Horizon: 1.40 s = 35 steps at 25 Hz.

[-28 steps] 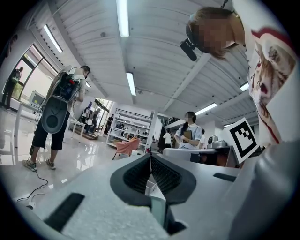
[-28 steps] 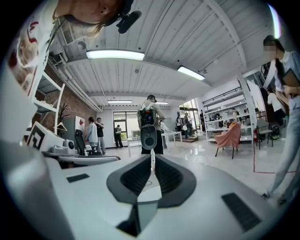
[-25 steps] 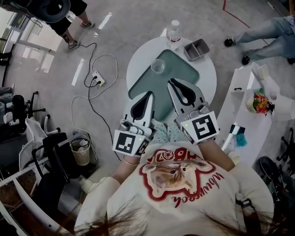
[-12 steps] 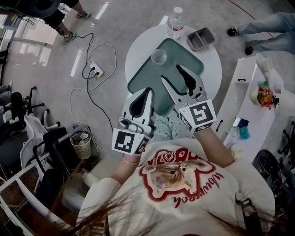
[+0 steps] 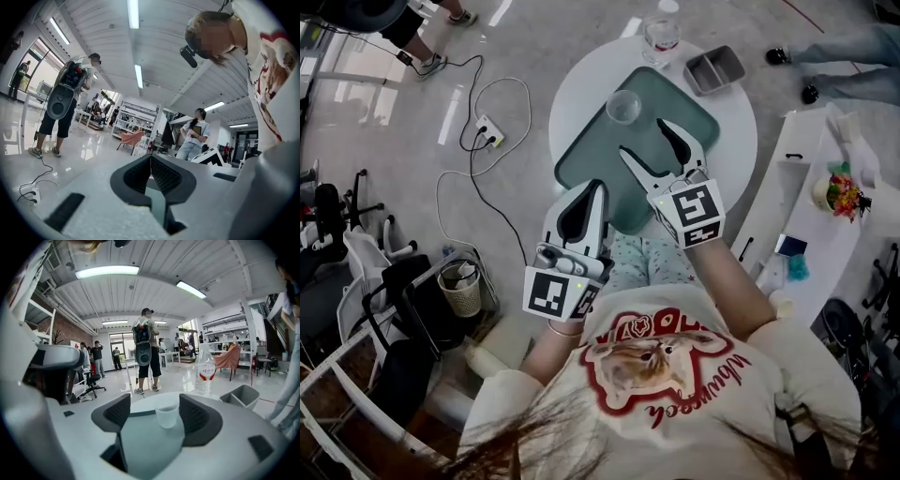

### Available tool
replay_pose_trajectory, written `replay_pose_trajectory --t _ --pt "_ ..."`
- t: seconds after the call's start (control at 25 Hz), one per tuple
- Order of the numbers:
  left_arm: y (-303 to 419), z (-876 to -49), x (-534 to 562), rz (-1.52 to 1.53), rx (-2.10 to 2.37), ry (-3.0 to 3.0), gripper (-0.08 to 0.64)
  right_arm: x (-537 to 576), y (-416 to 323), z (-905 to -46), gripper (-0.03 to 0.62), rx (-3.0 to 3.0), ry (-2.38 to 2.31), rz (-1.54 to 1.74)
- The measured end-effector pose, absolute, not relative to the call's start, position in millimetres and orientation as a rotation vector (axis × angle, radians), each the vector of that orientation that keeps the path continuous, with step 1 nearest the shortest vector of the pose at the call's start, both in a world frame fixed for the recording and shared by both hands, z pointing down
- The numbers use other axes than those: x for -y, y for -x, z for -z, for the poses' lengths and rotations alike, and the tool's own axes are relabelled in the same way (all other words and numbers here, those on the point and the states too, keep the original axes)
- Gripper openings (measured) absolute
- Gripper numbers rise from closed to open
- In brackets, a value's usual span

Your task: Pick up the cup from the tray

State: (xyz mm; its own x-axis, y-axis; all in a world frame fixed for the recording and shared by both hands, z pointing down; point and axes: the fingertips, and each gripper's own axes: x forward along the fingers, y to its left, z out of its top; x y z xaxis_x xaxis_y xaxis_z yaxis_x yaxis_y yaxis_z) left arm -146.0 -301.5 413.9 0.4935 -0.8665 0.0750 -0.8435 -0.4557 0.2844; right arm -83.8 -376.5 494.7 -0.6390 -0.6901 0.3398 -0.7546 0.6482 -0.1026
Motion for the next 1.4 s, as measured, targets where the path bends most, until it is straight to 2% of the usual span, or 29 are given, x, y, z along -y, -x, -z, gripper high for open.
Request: replay_pose_trajectory --t 0.16,0.6,1.4 --pt "150.3 -417.8 302.0 0.122 1.454 -2.444 0.014 386.3 90.0 -519.0 0.33 2.566 -1.143 -0.374" --pt "164.9 -439.6 293.2 0.096 1.464 -2.392 0.014 411.6 100.5 -570.1 0.378 2.457 -1.135 -0.429" --pt "169.4 -450.3 286.8 0.105 1.451 -2.369 0.015 442.1 117.6 -607.9 0.385 2.362 -1.111 -0.503"
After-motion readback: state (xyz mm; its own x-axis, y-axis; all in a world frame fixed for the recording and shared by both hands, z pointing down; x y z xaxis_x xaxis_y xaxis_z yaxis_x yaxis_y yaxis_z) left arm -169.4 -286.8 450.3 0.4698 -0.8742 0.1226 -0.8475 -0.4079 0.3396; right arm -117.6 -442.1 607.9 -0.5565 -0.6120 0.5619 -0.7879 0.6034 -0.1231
